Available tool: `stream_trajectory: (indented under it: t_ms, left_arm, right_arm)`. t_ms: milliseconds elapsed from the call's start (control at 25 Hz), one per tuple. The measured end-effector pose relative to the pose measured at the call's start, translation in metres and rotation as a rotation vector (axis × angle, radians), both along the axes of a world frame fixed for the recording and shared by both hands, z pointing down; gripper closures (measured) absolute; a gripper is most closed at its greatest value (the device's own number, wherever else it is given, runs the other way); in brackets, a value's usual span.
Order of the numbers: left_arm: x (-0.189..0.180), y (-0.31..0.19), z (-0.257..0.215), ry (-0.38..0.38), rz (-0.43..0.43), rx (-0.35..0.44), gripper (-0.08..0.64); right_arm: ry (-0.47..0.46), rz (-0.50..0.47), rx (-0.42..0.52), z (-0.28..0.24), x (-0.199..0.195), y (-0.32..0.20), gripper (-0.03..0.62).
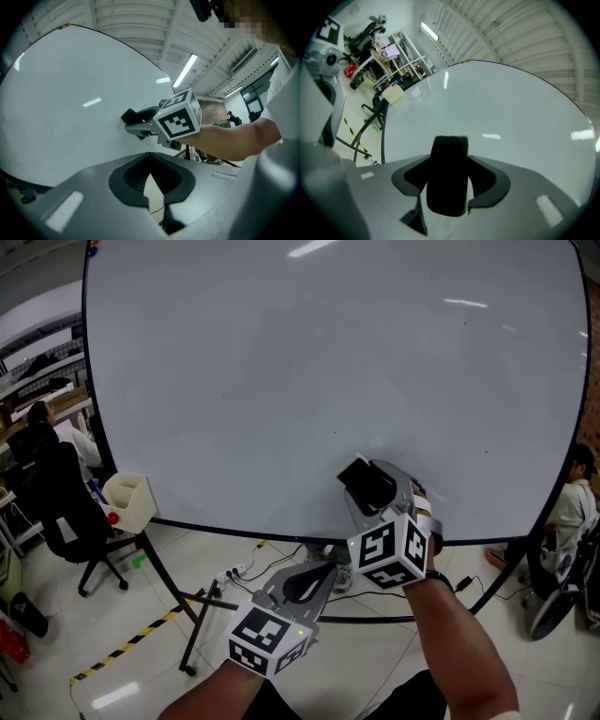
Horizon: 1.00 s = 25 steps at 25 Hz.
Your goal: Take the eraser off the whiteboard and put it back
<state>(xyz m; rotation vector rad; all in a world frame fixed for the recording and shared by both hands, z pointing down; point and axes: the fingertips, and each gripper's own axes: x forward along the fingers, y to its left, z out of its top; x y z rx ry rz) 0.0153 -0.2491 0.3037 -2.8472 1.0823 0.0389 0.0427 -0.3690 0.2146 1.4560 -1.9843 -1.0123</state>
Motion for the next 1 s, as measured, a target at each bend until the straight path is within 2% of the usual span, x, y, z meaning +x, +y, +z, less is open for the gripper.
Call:
stream_trajectory:
  t_ms: [160, 520, 1000]
  left_arm:
    - [-0.002, -0.001, -0.001, 0.003, -0.001, -0.001, 0.543]
    - [-0.006, -0.003, 0.0, 0.008, -0.004, -0.007, 0.543]
    - [-0.01, -0.005, 0.003, 0.008, -0.009, -0.013, 0.543]
  right_arm:
    - [-0.056, -0.004, -0.019, -0.006, -0.007, -0.007, 0.35]
    - [-0.097, -0.001, -0.006, -0.018, -0.016, -0.02, 0.349]
    - [-0.076, 0.02, -0.002, -0.018, -0.019, -0.024, 0.344]
